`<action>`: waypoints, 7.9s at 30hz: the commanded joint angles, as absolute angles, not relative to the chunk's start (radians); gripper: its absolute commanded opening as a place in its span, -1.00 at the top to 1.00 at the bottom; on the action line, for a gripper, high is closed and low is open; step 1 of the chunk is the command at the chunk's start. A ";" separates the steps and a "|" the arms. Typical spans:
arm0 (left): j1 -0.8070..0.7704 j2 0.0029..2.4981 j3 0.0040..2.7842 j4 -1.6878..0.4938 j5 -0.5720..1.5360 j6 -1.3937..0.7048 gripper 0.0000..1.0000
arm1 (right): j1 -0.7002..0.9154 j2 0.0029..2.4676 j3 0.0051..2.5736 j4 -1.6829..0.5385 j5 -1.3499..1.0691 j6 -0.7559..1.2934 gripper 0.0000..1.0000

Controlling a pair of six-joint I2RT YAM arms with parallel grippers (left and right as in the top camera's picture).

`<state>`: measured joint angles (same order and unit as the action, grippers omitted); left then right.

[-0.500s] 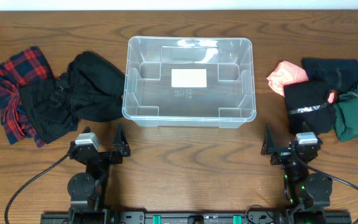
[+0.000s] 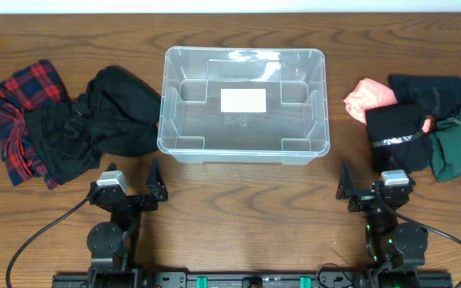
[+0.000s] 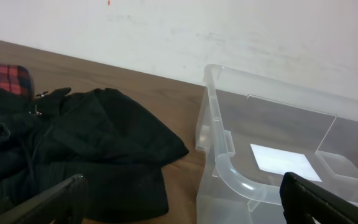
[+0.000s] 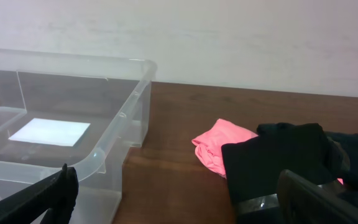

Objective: Pack container

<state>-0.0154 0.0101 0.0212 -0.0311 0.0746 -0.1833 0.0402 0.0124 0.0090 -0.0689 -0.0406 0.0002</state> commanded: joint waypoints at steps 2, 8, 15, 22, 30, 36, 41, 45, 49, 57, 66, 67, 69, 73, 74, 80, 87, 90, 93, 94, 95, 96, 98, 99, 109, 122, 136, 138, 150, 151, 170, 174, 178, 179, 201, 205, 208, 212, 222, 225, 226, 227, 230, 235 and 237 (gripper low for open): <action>-0.019 0.004 0.004 -0.066 0.082 -0.178 -0.96 | 0.027 0.007 0.006 -0.071 -0.033 0.003 -0.99; -0.019 0.004 0.004 -0.066 0.082 -0.178 -0.96 | 0.027 0.007 0.006 -0.071 -0.033 0.003 -0.99; -0.019 0.004 0.004 -0.066 0.082 -0.178 -0.96 | 0.027 0.007 0.006 -0.071 -0.033 0.003 -0.99; -0.019 0.004 0.004 -0.066 0.082 -0.178 -0.96 | 0.027 0.007 0.006 -0.071 -0.033 0.003 -0.99; -0.019 0.004 0.004 -0.066 0.082 -0.178 -0.96 | 0.027 0.007 0.006 -0.071 -0.033 0.003 -0.98; -0.019 0.004 0.004 -0.063 0.052 -0.177 -0.96 | 0.027 0.007 0.006 -0.071 -0.033 0.003 -0.98; -0.019 0.004 0.004 -0.057 0.016 -0.182 -0.96 | 0.027 0.007 0.006 -0.071 -0.033 0.003 -0.99; -0.019 0.004 0.027 -0.032 0.015 -0.210 -0.96 | 0.027 0.007 0.006 -0.071 -0.033 0.003 -0.99; -0.014 0.036 0.151 -0.127 -0.054 -0.276 -0.96 | 0.027 0.007 0.006 -0.071 -0.033 0.003 -0.98; 0.036 0.468 0.607 -0.470 -0.185 -0.276 -0.96 | 0.027 0.007 0.006 -0.071 -0.033 0.003 -0.99; 0.047 1.093 1.097 -0.796 -0.025 -0.259 -0.96 | 0.027 0.007 0.006 -0.071 -0.033 0.003 -0.98; 0.047 1.152 1.124 -0.806 -0.026 -0.259 -0.96 | 0.027 0.007 0.006 -0.071 -0.033 0.003 -0.98; 0.048 1.224 1.135 -0.800 -0.026 -0.225 -0.96 | 0.027 0.007 0.006 -0.071 -0.033 0.003 -0.99; 0.048 1.334 1.135 -0.776 -0.027 -0.150 -0.96 | 0.027 0.007 0.006 -0.071 -0.033 0.003 -0.98; 0.049 1.357 1.135 -0.767 -0.031 -0.150 -0.96 | 0.027 0.007 0.006 -0.071 -0.033 0.003 -0.98; 0.069 1.417 1.135 -0.702 -0.041 -0.204 -0.96 | 0.027 0.007 0.006 -0.071 -0.033 0.003 -0.99; 0.173 1.420 1.127 -0.816 -0.072 -0.777 -0.96 | 0.027 0.007 0.006 -0.071 -0.033 0.003 -0.98; 0.191 1.420 1.100 -0.813 -0.052 -0.840 -0.96 | 0.027 0.007 0.006 -0.071 -0.033 0.003 -0.99; 0.191 1.420 1.075 -0.796 -0.052 -0.859 -0.96 | 0.027 0.007 0.006 -0.071 -0.033 0.003 -0.99; 0.191 1.420 1.062 -0.785 -0.052 -0.871 -0.96 | 0.027 0.007 0.006 -0.071 -0.033 0.003 -0.98; 0.191 1.420 1.048 -0.769 -0.049 -0.879 -0.96 | 0.027 0.007 0.006 -0.071 -0.033 0.003 -0.98; 0.191 1.420 1.028 -0.743 -0.041 -0.887 -0.96 | 0.027 0.007 0.006 -0.071 -0.033 0.003 -0.99; 0.191 1.420 0.994 -0.694 -0.026 -0.901 -0.96 | 0.027 0.007 0.006 -0.071 -0.033 0.003 -0.98; 0.191 1.420 0.973 -0.661 -0.011 -0.904 -0.96 | 0.027 0.007 0.006 -0.071 -0.033 0.003 -0.98; 0.191 1.420 0.769 -0.302 0.018 -0.920 -0.96 | 0.027 0.007 0.006 -0.071 -0.033 0.003 -0.99; 0.192 1.433 0.653 -0.124 -0.104 -0.926 -0.96 | 0.027 0.007 0.006 -0.071 -0.033 0.003 -0.99; 0.207 1.608 0.653 0.126 -0.113 -0.921 -0.93 | 0.027 0.007 0.006 -0.071 -0.033 0.003 -0.98; 0.207 1.607 0.653 0.162 -0.114 -0.918 -0.53 | 0.027 0.007 0.006 -0.071 -0.033 0.003 -0.99; 0.207 1.578 0.653 0.189 -0.014 -0.804 0.88 | 0.027 0.007 0.006 -0.071 -0.033 0.003 -0.98; 0.207 1.560 0.655 0.185 0.006 -0.788 0.88 | 0.027 0.007 0.006 -0.071 -0.033 0.003 -0.99; 0.207 1.097 0.999 -0.367 -0.019 -0.576 0.88 | 0.027 0.007 0.006 -0.071 -0.033 0.003 -0.98; 0.206 1.062 1.042 -0.391 -0.006 -0.603 0.88 | 0.027 0.007 0.006 -0.071 -0.033 0.003 -0.98; 0.204 1.035 1.073 -0.402 0.091 -0.702 0.88 | 0.027 0.007 0.006 -0.071 -0.033 0.003 -0.99; 0.202 1.030 1.076 -0.401 0.118 -0.731 0.88 | 0.027 0.007 0.006 -0.071 -0.033 0.003 -0.99; -0.475 1.150 1.077 -0.208 -0.172 -1.013 0.88 | 0.027 0.007 0.006 -0.071 -0.033 0.003 -0.98; -0.591 1.279 1.077 -0.106 -0.262 -1.063 0.88 | 0.027 0.007 0.006 -0.071 -0.033 0.003 -0.98; -0.643 1.369 1.077 -0.043 -0.316 -1.111 0.88 | 0.027 0.007 0.006 -0.071 -0.033 0.003 -0.99; -0.673 1.454 1.077 -0.003 -0.355 -1.184 0.88 | 0.027 0.007 0.006 -0.071 -0.033 0.003 -0.98; -0.674 1.540 1.077 0.044 -0.360 -1.309 0.88 | 0.027 0.007 0.006 -0.071 -0.033 0.003 -0.98; -0.676 1.553 1.077 0.048 -0.352 -1.371 0.88 | 0.027 0.007 0.006 -0.071 -0.033 0.003 -0.98; -0.680 1.555 1.077 0.052 -0.348 -1.379 0.88 | 0.027 0.007 0.006 -0.071 -0.033 0.003 -0.98; -0.683 1.555 1.077 0.056 -0.348 -1.382 0.88 | 0.027 0.007 0.006 -0.071 -0.033 0.003 -0.98; -0.698 1.554 1.077 0.078 -0.349 -1.382 0.88 | 0.027 0.007 0.006 -0.071 -0.033 0.003 -0.98; -0.718 1.554 1.077 0.095 -0.349 -1.381 0.88 | 0.027 0.007 0.006 -0.071 -0.033 0.003 -0.98; -0.720 1.554 1.077 0.091 -0.348 -1.380 0.88 | 0.027 0.007 0.006 -0.071 -0.033 0.003 -0.98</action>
<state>-0.7155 1.5635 1.0222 0.0696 -0.3069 -1.3762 0.0402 0.0120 0.0082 -0.0685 -0.0364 0.0002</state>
